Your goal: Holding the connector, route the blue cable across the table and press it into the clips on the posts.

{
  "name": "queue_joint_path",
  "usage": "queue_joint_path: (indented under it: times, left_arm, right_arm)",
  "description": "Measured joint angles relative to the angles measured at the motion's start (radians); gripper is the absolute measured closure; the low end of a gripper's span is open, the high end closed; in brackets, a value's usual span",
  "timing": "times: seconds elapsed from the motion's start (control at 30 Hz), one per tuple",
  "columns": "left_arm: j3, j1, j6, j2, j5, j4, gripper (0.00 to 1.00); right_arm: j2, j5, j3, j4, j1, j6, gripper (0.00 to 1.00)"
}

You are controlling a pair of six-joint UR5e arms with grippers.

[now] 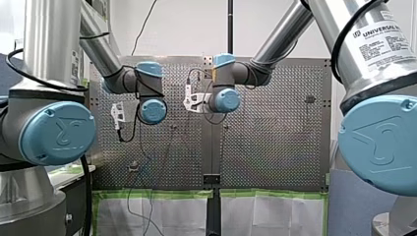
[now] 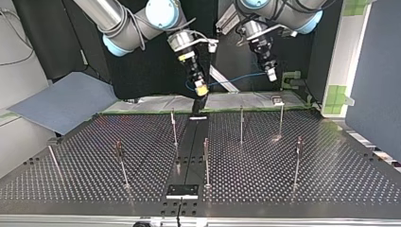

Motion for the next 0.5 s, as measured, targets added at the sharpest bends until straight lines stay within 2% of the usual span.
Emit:
queue_joint_path:
  times: [0.27, 0.5]
  left_arm:
    - [0.014, 0.066, -0.023, 0.069, 0.057, -0.070, 1.00]
    - [0.047, 0.091, -0.046, 0.130, 0.117, -0.130, 1.00]
  right_arm:
    - [0.003, -0.022, -0.054, 0.048, 0.009, 0.014, 1.00]
    - [0.005, -0.031, -0.111, 0.104, 0.026, 0.023, 1.00]
